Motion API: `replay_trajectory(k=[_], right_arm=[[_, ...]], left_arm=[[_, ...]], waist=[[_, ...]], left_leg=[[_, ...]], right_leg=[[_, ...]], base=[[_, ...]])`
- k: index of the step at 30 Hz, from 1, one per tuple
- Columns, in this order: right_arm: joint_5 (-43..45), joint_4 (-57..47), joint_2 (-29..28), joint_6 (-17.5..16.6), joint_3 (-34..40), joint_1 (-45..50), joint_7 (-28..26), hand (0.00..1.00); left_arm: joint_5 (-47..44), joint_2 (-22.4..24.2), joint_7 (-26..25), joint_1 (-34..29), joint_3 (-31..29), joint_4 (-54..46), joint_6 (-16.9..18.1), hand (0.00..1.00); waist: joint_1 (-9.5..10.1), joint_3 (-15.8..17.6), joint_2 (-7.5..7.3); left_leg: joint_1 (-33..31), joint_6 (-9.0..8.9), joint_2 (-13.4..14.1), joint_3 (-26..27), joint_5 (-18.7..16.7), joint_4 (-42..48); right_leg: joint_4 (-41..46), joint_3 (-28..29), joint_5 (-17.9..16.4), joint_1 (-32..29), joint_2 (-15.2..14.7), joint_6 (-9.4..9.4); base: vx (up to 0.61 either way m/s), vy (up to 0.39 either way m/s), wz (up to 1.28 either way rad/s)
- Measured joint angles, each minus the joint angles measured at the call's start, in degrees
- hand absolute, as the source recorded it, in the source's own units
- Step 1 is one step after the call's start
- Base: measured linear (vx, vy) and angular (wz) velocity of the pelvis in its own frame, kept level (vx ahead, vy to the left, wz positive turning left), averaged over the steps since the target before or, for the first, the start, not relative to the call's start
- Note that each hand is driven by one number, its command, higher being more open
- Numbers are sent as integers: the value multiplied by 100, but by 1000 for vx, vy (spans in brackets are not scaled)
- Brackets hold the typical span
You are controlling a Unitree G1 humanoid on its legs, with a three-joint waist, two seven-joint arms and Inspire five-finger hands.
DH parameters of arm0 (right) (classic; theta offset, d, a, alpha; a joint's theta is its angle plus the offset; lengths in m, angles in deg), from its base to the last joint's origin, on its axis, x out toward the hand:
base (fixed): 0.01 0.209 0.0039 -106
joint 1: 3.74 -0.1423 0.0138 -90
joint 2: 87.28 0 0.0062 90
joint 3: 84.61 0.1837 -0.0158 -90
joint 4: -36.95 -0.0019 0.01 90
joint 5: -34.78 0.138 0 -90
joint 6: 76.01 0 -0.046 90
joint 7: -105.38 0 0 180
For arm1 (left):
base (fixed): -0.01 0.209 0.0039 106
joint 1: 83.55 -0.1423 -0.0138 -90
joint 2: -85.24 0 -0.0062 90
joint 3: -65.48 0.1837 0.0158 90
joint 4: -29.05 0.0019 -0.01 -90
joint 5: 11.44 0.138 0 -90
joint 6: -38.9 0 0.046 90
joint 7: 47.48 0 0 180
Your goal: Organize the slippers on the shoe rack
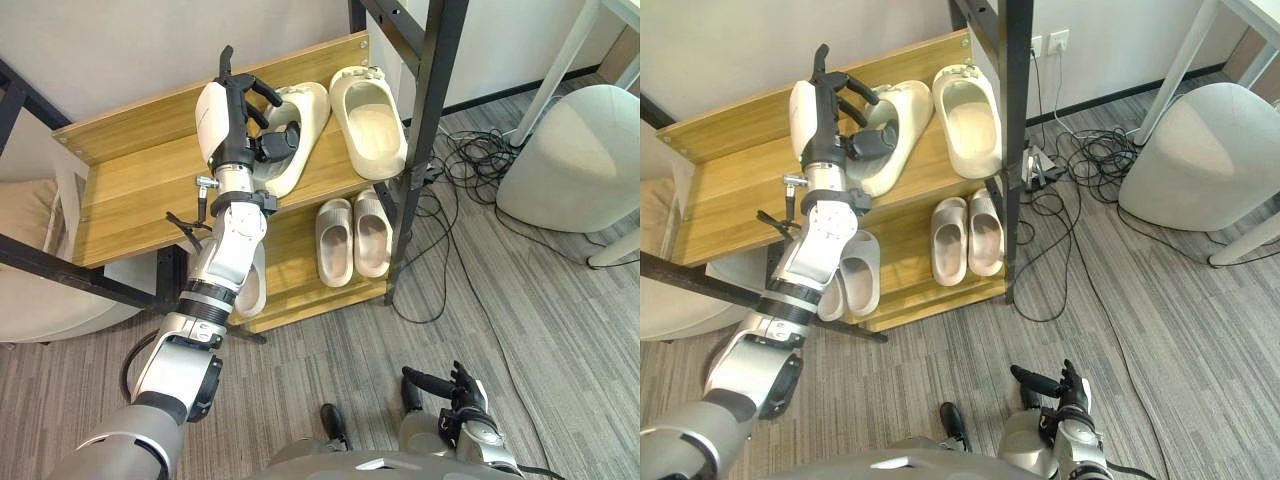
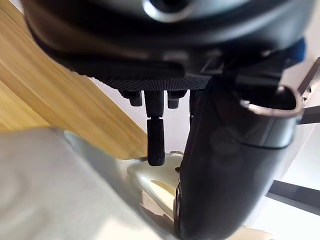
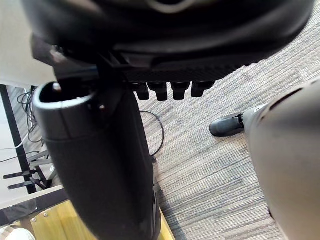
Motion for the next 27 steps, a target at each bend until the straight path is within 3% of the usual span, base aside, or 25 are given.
replay_trajectory(k=[11,21,27], right_arm=[[-4,32,54,74,-210,-51,-19,100],[-11,141,82,92,-236,-57,-47,100],[-16,166,94,158,-425,-57,-45,100]], left_arm=[[-297,0,186,-249,6,-282,87,100],[-916,168,254,-253,30,-1089,226,100],[-1452,193,255,-300,28,-1532,420,100]], waist=[[27,23,-31],[171,14,-51],[224,-41,-139]], left_leg=[[35,32,2,-116,36,9],[-6,34,1,-195,36,115],[-21,35,7,-226,38,142]], right_leg=[[1,-142,0,99,-7,0],[4,-199,-5,165,-36,-7],[8,-228,-12,177,-35,-18]], base=[[-19,6,5],[-27,7,4],[-4,1,1]])
